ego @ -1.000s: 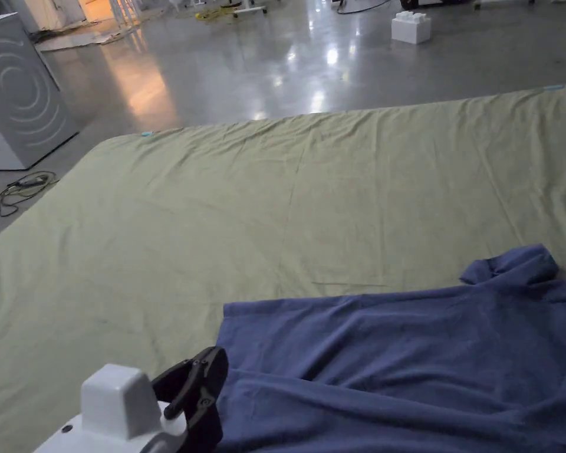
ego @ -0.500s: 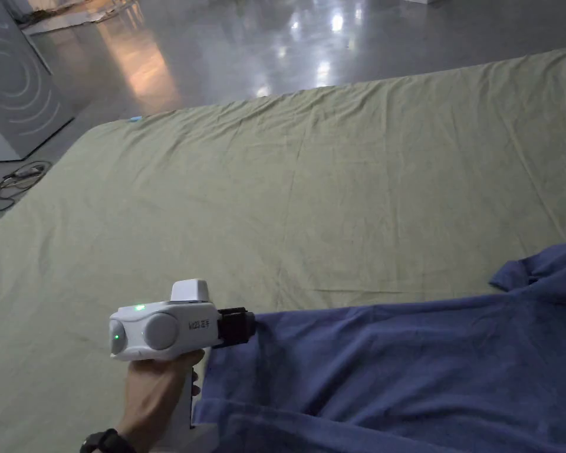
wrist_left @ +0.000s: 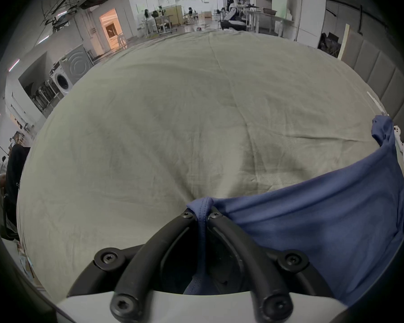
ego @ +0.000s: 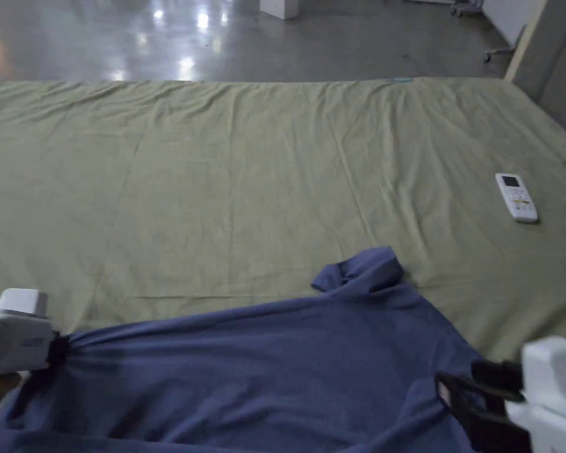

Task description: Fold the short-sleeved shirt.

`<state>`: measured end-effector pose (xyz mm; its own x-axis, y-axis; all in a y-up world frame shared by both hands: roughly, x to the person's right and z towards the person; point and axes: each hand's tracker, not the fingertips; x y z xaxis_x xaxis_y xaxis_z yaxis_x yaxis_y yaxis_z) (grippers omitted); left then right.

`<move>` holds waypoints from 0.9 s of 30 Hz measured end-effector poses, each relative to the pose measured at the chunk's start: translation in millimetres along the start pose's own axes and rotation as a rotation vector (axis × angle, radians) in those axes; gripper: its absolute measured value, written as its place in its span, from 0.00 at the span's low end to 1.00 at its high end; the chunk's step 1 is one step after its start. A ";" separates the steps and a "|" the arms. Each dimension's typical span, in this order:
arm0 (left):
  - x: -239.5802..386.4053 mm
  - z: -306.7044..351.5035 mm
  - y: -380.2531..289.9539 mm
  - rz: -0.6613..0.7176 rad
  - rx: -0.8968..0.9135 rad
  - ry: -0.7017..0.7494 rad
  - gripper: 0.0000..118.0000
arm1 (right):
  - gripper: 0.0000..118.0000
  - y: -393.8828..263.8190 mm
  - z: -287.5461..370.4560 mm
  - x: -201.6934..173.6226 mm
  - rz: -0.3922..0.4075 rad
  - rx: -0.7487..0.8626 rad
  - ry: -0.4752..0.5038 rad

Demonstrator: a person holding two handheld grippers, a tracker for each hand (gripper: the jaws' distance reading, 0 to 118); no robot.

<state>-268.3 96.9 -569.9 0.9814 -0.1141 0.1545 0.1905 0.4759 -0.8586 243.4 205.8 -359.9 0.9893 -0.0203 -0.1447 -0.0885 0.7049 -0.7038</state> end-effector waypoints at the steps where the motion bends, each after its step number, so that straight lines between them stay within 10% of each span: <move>1: 3.1 5.5 -0.6 -0.008 -0.005 -0.006 0.06 | 0.29 16.5 -22.7 9.0 -0.009 0.006 -0.003; 3: 1.5 6.0 1.5 -0.001 -0.016 -0.017 0.05 | 0.72 43.9 -64.1 24.0 -0.014 -0.051 -0.014; 7: 0.6 8.7 6.3 0.005 -0.047 -0.037 0.05 | 0.70 78.1 -142.8 43.9 0.140 -0.205 -0.098; 12: -4.0 9.5 10.6 0.008 -0.069 -0.066 0.05 | 0.69 73.2 -203.7 65.5 0.103 -0.349 -0.111; 15: -3.1 10.1 13.1 0.006 -0.077 -0.067 0.05 | 0.42 67.5 -189.6 61.5 0.077 -0.262 -0.048; 17: -1.1 13.4 12.2 0.013 -0.070 -0.055 0.05 | 0.02 65.1 -180.6 56.8 0.076 -0.262 0.053; 27: -44.4 181.4 -65.9 0.020 0.304 -0.258 0.05 | 0.02 15.5 -7.9 40.0 -0.051 0.017 -0.011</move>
<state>-320.0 228.8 -431.5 0.9516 0.1023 0.2896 0.1315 0.7164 -0.6852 280.7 210.4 -382.1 0.9937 -0.0485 -0.1009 -0.0360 0.7150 -0.6982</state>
